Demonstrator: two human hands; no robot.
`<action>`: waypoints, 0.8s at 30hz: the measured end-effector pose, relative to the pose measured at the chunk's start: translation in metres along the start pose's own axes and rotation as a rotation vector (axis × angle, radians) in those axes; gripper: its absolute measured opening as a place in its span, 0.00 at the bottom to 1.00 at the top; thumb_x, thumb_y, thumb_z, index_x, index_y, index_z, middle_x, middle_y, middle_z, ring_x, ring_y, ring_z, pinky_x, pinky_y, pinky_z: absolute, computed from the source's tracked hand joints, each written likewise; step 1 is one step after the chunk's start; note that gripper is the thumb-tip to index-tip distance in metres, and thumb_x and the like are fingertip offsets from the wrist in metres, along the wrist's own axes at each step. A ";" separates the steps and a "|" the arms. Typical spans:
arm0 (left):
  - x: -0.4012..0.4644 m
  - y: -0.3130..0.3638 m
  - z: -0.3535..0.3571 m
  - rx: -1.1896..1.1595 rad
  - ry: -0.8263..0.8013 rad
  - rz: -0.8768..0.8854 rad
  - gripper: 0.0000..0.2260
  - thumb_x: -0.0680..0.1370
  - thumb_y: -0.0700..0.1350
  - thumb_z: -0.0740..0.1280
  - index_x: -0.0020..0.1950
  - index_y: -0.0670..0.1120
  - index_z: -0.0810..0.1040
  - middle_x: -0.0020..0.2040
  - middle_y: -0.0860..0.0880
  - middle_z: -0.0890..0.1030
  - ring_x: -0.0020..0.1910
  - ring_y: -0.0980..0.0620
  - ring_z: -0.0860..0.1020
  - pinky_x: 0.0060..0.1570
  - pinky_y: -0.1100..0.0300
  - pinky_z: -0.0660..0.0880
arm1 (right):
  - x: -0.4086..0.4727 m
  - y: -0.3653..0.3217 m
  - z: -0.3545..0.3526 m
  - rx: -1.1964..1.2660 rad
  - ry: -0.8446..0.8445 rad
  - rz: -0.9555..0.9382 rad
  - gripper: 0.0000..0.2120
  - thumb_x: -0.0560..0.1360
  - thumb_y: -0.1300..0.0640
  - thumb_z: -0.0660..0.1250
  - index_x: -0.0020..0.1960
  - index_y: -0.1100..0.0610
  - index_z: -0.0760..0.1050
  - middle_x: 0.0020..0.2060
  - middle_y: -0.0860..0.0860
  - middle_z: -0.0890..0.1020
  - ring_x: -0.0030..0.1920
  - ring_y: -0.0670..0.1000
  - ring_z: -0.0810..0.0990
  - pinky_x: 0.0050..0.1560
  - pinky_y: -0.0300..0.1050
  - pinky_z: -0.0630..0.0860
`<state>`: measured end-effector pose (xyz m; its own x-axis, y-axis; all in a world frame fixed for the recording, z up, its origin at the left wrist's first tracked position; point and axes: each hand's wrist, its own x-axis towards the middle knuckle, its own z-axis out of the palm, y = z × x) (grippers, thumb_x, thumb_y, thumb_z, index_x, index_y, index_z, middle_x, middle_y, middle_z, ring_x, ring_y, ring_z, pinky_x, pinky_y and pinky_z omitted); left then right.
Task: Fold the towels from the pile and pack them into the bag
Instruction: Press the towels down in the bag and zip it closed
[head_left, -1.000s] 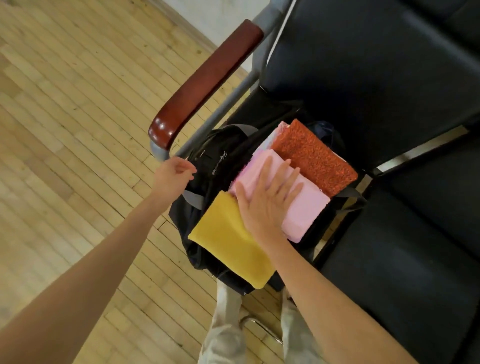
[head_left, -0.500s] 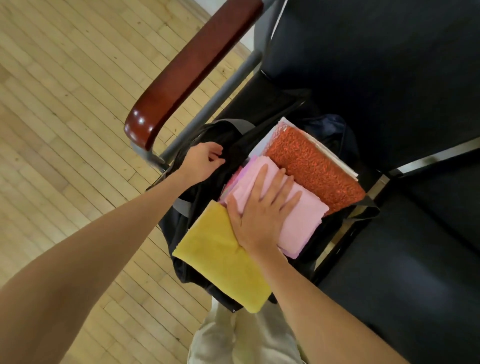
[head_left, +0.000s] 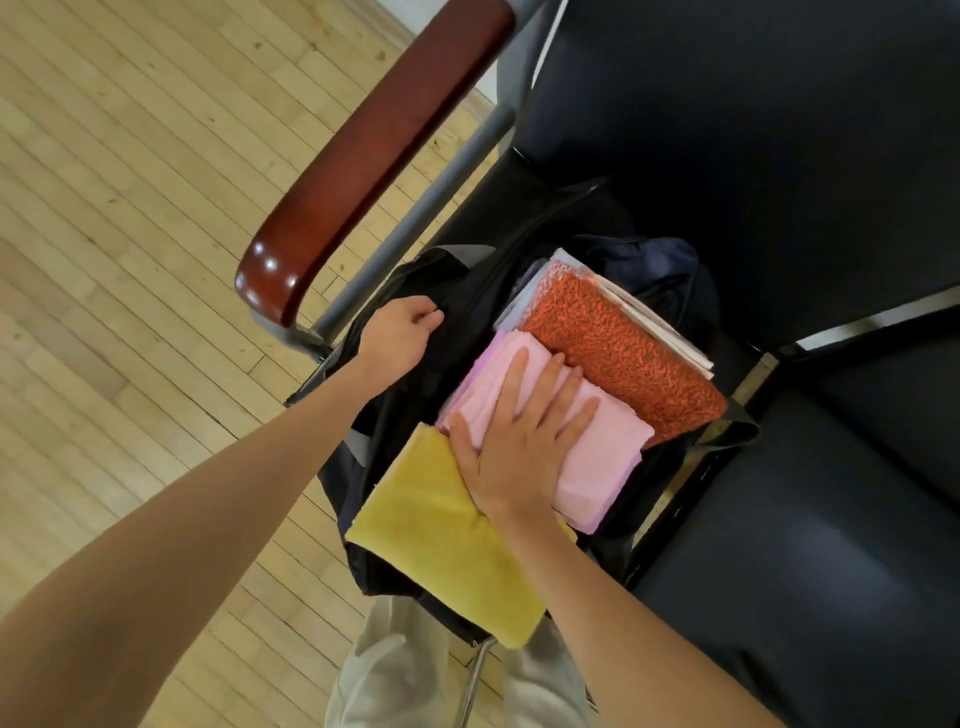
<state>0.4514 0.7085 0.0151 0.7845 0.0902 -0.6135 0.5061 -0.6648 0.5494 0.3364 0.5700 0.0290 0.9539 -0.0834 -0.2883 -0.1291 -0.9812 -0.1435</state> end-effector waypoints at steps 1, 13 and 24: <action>-0.003 0.000 -0.005 -0.090 -0.003 -0.026 0.11 0.82 0.46 0.60 0.40 0.48 0.74 0.36 0.50 0.75 0.38 0.53 0.73 0.43 0.57 0.68 | 0.001 -0.001 0.000 -0.007 0.000 0.004 0.42 0.75 0.32 0.38 0.77 0.62 0.49 0.74 0.69 0.51 0.73 0.73 0.48 0.69 0.73 0.47; -0.038 0.007 -0.076 -0.637 -0.121 -0.277 0.16 0.79 0.58 0.63 0.46 0.47 0.81 0.43 0.49 0.84 0.49 0.47 0.82 0.57 0.53 0.77 | 0.001 -0.009 -0.003 -0.040 -0.018 0.014 0.40 0.76 0.34 0.40 0.77 0.61 0.46 0.74 0.69 0.51 0.73 0.72 0.47 0.69 0.73 0.47; -0.057 0.005 -0.082 0.367 -0.101 0.279 0.45 0.60 0.65 0.76 0.67 0.49 0.56 0.52 0.51 0.76 0.46 0.50 0.78 0.47 0.50 0.79 | 0.002 -0.013 -0.009 -0.052 -0.090 0.035 0.40 0.76 0.33 0.33 0.77 0.60 0.43 0.74 0.68 0.49 0.73 0.71 0.47 0.70 0.72 0.46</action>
<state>0.4389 0.7611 0.0991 0.8244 -0.1894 -0.5334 0.1067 -0.8735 0.4750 0.3419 0.5809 0.0386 0.9206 -0.1043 -0.3764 -0.1458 -0.9858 -0.0834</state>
